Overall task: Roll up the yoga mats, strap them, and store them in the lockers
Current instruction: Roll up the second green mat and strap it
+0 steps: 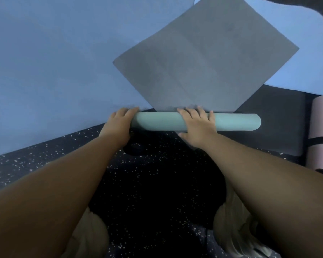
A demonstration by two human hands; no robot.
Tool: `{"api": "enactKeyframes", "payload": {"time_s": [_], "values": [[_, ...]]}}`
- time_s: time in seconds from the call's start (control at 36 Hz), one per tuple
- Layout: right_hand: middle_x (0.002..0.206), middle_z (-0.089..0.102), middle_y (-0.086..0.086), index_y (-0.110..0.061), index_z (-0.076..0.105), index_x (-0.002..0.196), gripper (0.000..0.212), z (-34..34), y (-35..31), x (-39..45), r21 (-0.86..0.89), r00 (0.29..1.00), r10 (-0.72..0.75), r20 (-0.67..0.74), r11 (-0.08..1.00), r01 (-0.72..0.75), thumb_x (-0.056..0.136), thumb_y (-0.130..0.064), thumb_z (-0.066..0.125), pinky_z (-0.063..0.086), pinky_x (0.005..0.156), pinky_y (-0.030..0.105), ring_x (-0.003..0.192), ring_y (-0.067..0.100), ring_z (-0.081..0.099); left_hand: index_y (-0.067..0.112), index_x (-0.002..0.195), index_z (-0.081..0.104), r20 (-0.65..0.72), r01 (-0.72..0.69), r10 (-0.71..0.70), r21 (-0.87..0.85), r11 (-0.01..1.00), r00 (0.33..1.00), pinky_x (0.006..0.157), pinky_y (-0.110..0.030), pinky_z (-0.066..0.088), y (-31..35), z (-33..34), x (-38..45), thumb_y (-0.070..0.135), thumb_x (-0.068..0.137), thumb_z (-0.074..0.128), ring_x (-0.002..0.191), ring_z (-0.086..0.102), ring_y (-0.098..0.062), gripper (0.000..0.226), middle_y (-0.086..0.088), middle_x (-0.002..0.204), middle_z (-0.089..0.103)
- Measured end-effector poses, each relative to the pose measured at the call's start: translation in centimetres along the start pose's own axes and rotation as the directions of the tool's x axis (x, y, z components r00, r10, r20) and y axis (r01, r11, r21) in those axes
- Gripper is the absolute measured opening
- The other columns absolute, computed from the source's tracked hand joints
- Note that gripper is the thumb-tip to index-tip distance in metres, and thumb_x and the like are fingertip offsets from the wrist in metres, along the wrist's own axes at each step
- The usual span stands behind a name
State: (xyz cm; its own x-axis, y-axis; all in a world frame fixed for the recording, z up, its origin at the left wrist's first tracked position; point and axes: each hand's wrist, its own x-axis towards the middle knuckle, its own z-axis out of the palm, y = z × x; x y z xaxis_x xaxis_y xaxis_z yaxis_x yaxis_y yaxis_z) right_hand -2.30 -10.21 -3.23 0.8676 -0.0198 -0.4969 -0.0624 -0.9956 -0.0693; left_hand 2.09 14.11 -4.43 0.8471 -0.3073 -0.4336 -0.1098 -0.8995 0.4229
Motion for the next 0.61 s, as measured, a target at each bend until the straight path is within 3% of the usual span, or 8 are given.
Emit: {"api": "enactKeyframes", "payload": {"time_s": [0.08, 0.22, 0.33, 0.5, 0.61], "values": [[0.160, 0.018, -0.004, -0.034, 0.007, 0.154, 0.081, 0.1, -0.1, 0.2, -0.003, 1.000, 0.003, -0.024, 1.000, -0.003, 0.091, -0.052, 0.056, 0.003, 0.117, 0.059, 0.149, 0.028, 0.007, 0.031, 0.143, 0.037, 0.008, 0.004, -0.004, -0.019, 1.000, 1.000, 0.101, -0.047, 0.039, 0.1, -0.4, 0.4, -0.005, 0.082, 0.055, 0.123, 0.036, -0.029, 0.073, -0.007, 0.131, 0.041], [0.159, 0.021, -0.003, -0.029, 0.012, 0.154, 0.082, -0.2, -0.7, 0.4, -0.018, 1.000, 0.014, -0.007, 1.000, -0.014, 0.090, -0.053, 0.057, 0.005, 0.116, 0.060, 0.148, 0.027, 0.010, 0.033, 0.140, 0.041, 0.033, 0.002, 0.001, -0.090, 0.996, 0.999, 0.090, -0.042, 0.044, 0.4, -1.1, 0.1, -0.008, 0.081, 0.050, 0.100, 0.053, -0.034, 0.071, -0.007, 0.122, 0.040], [0.158, 0.025, 0.000, -0.022, 0.014, 0.154, 0.085, -0.9, -1.5, 0.7, -0.021, 0.997, -0.073, -0.001, 0.997, 0.073, 0.089, -0.047, 0.062, 0.011, 0.119, 0.048, 0.146, 0.022, 0.019, 0.036, 0.137, 0.043, -0.001, -0.011, 0.011, -0.160, 0.987, 1.000, 0.090, -0.043, 0.047, 0.8, -1.2, -0.8, -0.009, 0.081, 0.048, 0.087, 0.052, -0.029, 0.072, -0.001, 0.117, 0.034], [0.155, 0.030, 0.005, -0.021, 0.010, 0.155, 0.092, -1.9, -3.6, 0.4, 0.000, 0.971, -0.237, -0.025, 0.972, 0.237, 0.086, -0.044, 0.067, 0.023, 0.115, 0.038, 0.140, 0.025, 0.032, 0.030, 0.132, 0.047, -0.060, -0.038, 0.025, -0.230, 0.973, 0.998, 0.087, -0.039, 0.049, 2.1, -1.3, -2.6, -0.014, 0.075, 0.047, 0.089, 0.054, -0.032, 0.072, -0.001, 0.122, 0.030], [0.148, 0.040, 0.006, -0.019, 0.023, 0.150, 0.078, -3.1, -4.9, -0.2, -0.011, 0.951, -0.291, -0.110, 0.957, 0.291, 0.087, -0.032, 0.067, 0.030, 0.110, 0.037, 0.131, 0.027, 0.042, 0.024, 0.134, 0.045, -0.137, -0.104, 0.070, -0.260, 0.960, 0.988, 0.092, -0.026, 0.038, 3.3, -2.2, -3.6, -0.016, 0.073, 0.046, 0.102, 0.051, -0.025, 0.073, -0.005, 0.132, 0.026]]}}
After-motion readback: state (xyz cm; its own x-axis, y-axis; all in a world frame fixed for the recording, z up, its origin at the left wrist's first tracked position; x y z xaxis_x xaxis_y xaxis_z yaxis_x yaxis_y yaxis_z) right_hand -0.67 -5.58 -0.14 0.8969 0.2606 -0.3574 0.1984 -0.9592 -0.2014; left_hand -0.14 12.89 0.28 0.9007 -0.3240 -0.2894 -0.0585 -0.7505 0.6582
